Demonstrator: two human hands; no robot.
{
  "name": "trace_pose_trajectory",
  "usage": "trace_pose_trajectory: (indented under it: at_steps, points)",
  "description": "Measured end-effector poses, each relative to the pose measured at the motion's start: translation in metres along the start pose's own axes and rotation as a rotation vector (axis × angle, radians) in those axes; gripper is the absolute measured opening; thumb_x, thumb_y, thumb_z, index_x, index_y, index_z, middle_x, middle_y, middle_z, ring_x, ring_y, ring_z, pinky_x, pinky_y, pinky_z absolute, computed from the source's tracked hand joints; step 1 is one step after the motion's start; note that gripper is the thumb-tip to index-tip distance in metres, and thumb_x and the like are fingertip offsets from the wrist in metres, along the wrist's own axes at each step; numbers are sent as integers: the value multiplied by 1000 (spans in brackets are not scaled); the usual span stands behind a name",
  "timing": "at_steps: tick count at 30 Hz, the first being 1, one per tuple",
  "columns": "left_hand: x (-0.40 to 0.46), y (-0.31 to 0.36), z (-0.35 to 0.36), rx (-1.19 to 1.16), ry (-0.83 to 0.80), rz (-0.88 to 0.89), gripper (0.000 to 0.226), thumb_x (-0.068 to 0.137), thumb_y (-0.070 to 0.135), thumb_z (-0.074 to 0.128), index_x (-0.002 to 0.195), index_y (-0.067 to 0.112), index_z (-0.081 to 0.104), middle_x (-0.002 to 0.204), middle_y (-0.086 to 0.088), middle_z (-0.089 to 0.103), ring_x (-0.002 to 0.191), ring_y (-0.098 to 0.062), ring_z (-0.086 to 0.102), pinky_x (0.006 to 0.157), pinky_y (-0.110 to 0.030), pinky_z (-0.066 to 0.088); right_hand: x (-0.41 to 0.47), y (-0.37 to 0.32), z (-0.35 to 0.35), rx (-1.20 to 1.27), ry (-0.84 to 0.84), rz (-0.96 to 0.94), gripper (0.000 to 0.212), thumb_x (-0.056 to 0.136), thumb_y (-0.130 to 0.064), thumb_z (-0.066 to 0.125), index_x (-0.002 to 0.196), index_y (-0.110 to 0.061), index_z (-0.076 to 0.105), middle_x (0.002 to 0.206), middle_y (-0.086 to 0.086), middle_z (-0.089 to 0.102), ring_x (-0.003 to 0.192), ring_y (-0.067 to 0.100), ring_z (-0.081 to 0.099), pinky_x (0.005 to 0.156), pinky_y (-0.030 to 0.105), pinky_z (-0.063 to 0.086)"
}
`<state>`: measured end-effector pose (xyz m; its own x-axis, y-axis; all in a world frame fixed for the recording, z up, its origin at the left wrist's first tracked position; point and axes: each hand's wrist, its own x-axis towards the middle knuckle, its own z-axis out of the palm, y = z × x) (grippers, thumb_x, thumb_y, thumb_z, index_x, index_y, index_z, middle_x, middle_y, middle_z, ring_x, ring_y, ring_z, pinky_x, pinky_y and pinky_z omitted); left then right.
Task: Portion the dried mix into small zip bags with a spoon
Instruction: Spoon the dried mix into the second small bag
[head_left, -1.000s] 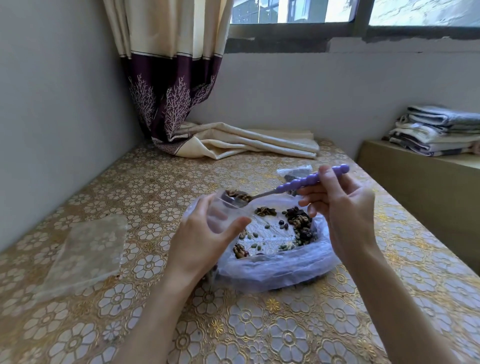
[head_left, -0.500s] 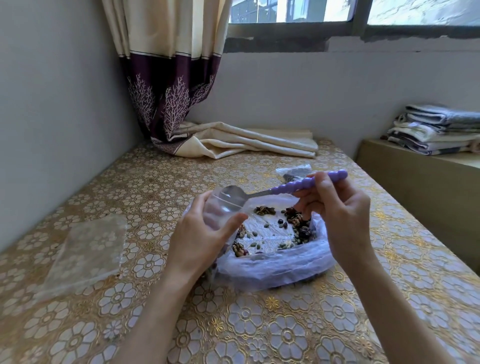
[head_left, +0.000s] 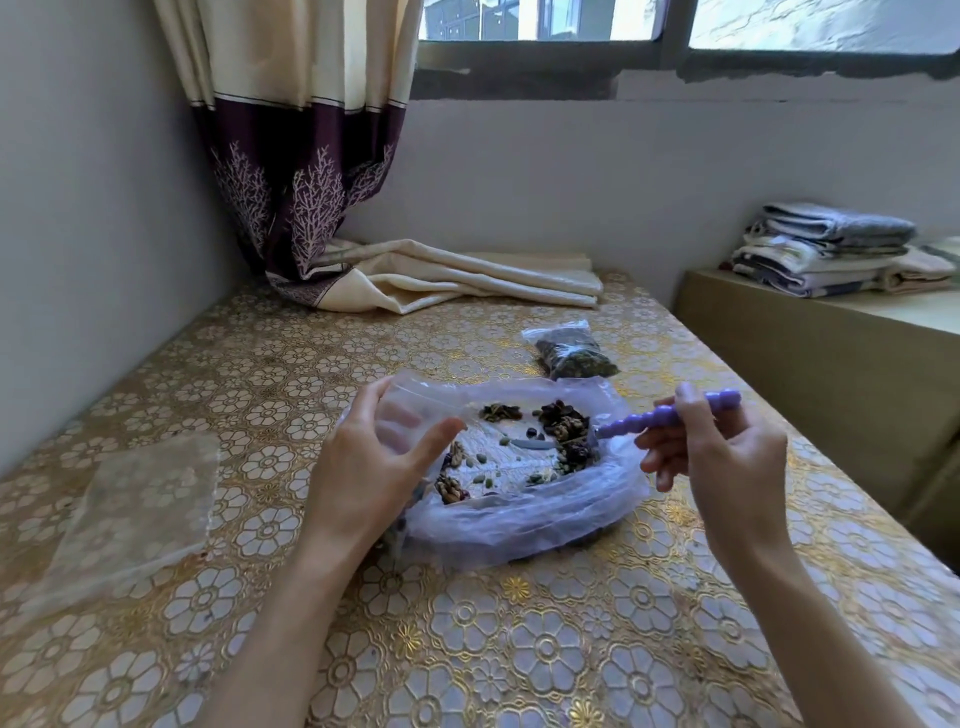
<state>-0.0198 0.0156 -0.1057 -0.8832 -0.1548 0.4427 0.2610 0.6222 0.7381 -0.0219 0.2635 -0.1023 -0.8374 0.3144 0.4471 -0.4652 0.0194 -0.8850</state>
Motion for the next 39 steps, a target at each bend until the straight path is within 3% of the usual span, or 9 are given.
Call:
trace_pose_trajectory:
  at_steps: [15, 28, 39]
  points:
    - [-2, 1, -1, 20, -2, 11, 118, 50, 91, 43, 139, 15, 30, 98, 7, 64, 77, -11, 66, 71, -40, 57, -26, 9, -17, -143, 55, 9, 23, 95, -19, 52, 79, -4, 61, 62, 9, 68, 46, 23, 62, 43, 26, 50]
    - [-3, 5, 0, 30, 12, 25, 112, 54, 85, 46, 138, 12, 34, 97, 4, 64, 82, -10, 64, 76, -39, 56, -18, 24, -6, -47, 48, 130, 9, 92, -16, 55, 88, -14, 63, 66, 5, 71, 63, 23, 70, 59, 26, 58]
    - [-3, 5, 0, 30, 6, 30, 116, 52, 87, 45, 139, 12, 33, 98, 3, 65, 81, -11, 64, 76, -39, 56, -20, 22, -10, 63, 38, 193, 15, 93, -15, 55, 97, -2, 63, 73, 11, 71, 65, 25, 70, 58, 23, 56]
